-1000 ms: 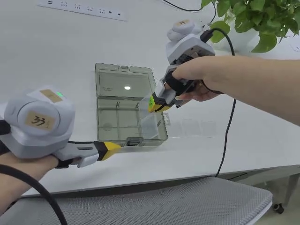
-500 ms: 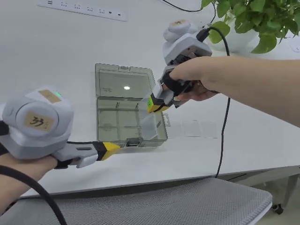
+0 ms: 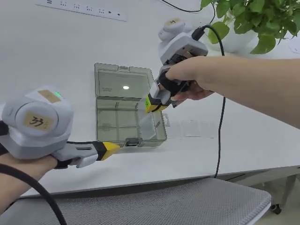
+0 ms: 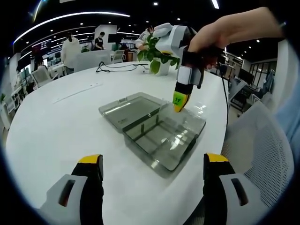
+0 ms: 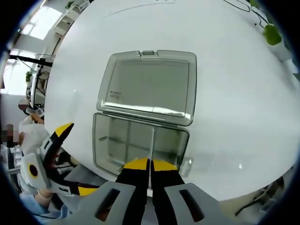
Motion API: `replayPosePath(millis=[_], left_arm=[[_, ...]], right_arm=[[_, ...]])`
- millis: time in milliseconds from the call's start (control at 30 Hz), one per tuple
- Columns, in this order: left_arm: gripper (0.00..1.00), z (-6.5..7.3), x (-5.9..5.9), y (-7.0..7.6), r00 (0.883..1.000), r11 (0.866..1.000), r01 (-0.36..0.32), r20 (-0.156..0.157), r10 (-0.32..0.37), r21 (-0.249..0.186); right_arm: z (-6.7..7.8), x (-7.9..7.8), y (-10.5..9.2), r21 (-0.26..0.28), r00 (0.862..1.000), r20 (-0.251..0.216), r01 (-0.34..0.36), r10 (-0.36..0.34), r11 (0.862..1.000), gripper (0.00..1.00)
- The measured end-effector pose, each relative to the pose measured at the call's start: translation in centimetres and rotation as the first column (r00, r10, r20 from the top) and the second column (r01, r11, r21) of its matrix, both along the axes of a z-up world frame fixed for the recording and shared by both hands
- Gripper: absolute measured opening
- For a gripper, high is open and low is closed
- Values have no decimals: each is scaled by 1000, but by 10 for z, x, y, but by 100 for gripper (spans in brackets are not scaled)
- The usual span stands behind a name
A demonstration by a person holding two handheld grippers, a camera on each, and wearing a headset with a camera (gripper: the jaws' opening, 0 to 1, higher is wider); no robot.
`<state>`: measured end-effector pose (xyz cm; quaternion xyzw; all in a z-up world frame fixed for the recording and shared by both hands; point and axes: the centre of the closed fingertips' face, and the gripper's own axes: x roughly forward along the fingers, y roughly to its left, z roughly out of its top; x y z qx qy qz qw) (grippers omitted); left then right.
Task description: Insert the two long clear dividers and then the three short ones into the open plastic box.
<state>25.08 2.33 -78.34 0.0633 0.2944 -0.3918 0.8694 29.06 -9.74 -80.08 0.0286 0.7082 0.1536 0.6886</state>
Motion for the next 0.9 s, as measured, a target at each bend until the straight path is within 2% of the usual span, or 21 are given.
replayPosePath(millis=[133,200,367,500,733,900], left_arm=[[90,-1,-1,1,1000,1000,-2,-3,2,-1],[90,-1,0,1,1000,1000,-3,-2,3,-2],[90,-1,0,0,1000,1000,-5,-4,5,-3],[90,-2,0,0,1000,1000,-6,-4,6,-4],[90,-2,1,2,1000,1000,-12,-7,12,-5],[89,-4,1,3,1000,1000,-18,-11,18,-5]], right_arm=[[-2,2,0,-3,1000,-1,2,-2,1000,2],[0,-2,2,-5,1000,1,-2,2,1000,2],[-3,2,1,-7,1000,-3,-2,2,1000,2],[-2,-4,4,-15,1000,0,-5,5,1000,2],[-8,-6,9,-31,999,4,-44,44,999,2],[-14,-1,7,-32,999,0,-38,38,999,2]])
